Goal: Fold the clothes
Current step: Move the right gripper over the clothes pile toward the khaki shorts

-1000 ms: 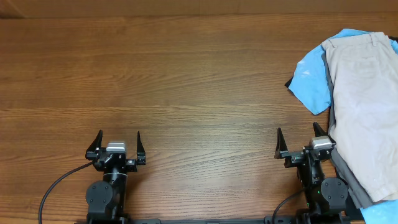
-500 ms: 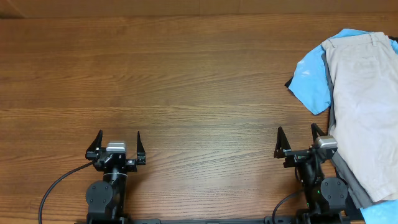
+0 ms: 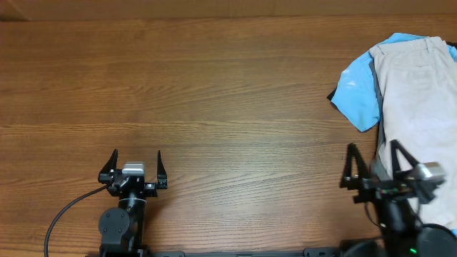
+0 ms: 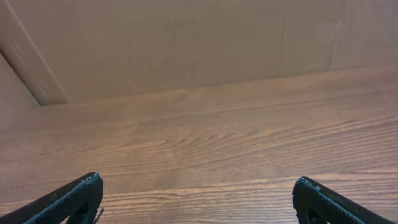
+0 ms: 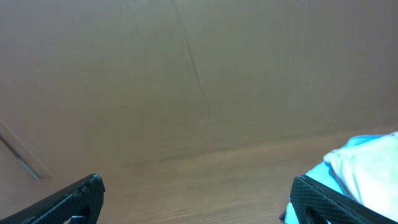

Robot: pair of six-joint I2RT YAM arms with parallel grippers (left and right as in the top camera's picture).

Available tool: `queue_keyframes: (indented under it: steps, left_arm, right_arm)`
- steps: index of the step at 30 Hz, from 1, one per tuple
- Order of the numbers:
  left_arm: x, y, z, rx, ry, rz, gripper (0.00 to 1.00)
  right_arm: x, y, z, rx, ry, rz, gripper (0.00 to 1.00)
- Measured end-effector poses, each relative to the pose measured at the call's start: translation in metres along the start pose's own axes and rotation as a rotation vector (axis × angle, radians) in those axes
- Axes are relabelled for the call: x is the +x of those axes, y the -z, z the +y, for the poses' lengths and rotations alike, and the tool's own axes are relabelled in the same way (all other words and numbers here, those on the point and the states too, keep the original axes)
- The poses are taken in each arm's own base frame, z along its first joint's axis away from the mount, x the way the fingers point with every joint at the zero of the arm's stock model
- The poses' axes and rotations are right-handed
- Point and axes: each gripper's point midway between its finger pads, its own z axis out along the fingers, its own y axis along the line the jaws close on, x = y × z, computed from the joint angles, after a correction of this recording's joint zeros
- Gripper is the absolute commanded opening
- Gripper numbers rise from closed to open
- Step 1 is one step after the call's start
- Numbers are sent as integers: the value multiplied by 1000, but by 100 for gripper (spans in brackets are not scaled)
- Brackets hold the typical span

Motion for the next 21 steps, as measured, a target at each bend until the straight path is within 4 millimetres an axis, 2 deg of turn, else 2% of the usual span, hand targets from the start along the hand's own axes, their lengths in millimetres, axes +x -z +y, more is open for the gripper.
queue_keyframes:
  steps: [4,7,10,16,18,21]
  left_arm:
    - [0,0,0,0,0,0,100]
    - [0,0,0,0,0,0,100]
    - [0,0,0,0,0,0,100]
    - [0,0,0,0,0,0,100]
    - [0,0,0,0,0,0,100]
    - [0,0,0,0,0,0,100]
  right_arm:
    - [-35,3,11,19,-9,60,100]
    - [-45,-7,13,53,-17,167,100]
    - [-48,-25,11,102,-26,299,100]
    - [-39,-63,-9,265,-20,557,100]
    - [-29,-74,-20,330,4,663,100]
    - [-5,-85,-35,394,64,833,100]
